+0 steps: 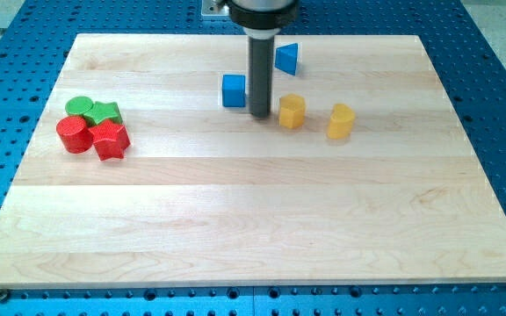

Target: Push the red star into the yellow blocks

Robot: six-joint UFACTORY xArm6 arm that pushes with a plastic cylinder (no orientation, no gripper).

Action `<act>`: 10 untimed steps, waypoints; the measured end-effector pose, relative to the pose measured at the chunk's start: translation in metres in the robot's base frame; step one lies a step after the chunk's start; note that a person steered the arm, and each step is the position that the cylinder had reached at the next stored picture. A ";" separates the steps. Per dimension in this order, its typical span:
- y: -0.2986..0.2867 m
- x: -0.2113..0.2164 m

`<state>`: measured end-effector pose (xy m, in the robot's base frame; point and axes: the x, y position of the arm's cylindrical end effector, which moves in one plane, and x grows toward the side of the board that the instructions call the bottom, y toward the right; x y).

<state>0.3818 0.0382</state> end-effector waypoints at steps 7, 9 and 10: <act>-0.335 0.062; -0.240 0.042; -0.126 0.048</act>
<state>0.4296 -0.0875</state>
